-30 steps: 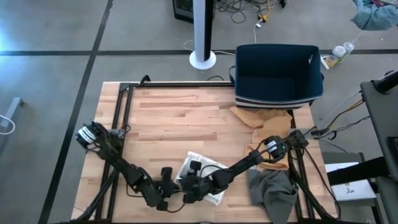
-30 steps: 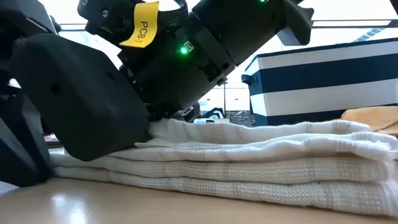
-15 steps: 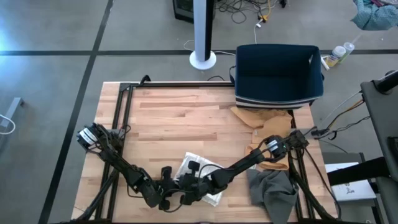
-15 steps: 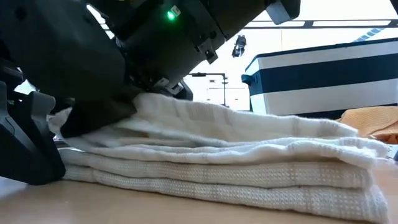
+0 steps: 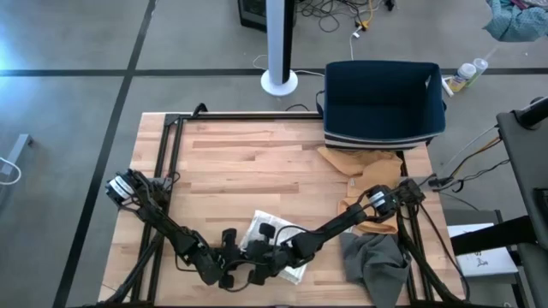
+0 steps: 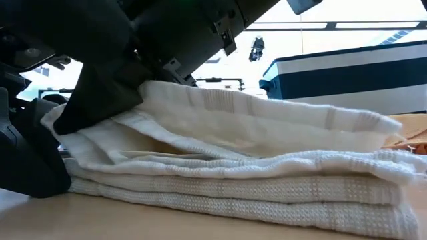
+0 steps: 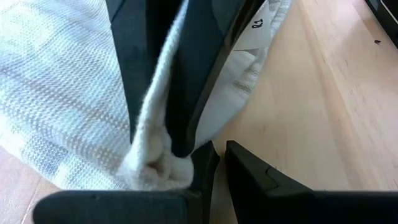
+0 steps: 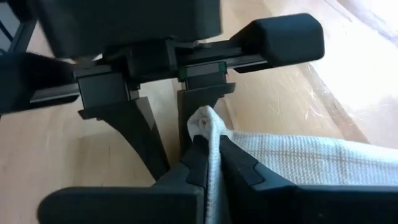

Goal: Fold towel
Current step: Fold the white towel

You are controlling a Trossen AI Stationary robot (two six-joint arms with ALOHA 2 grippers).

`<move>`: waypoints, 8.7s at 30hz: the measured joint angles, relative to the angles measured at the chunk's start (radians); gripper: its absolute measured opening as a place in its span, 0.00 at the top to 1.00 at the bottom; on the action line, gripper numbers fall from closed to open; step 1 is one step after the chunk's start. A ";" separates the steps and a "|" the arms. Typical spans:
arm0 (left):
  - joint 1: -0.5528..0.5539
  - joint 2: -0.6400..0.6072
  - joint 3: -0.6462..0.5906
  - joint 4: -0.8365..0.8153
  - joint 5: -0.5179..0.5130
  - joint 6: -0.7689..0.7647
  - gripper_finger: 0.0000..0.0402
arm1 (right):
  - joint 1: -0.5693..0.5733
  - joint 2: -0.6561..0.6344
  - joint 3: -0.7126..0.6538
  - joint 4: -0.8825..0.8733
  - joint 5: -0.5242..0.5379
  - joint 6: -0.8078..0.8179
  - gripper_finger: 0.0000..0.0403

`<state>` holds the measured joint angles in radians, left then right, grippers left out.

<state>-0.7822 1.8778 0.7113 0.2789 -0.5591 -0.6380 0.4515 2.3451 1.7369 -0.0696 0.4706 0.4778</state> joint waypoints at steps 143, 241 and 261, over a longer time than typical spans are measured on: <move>0.074 -0.078 -0.024 -0.227 -0.172 -0.023 0.91 | -0.002 -0.323 -0.428 -0.030 0.173 0.106 0.54; -0.135 0.099 0.417 -0.075 0.049 -0.351 0.91 | 0.354 -0.569 -0.793 -0.097 0.298 0.420 1.00; 0.004 0.292 0.524 -0.130 -0.008 -0.343 0.91 | 0.348 -0.530 -0.792 -0.007 0.285 0.404 1.00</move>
<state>-0.7780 2.1702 1.2352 0.1488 -0.5674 -0.9812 0.7992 1.8150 0.9451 -0.0771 0.7552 0.8814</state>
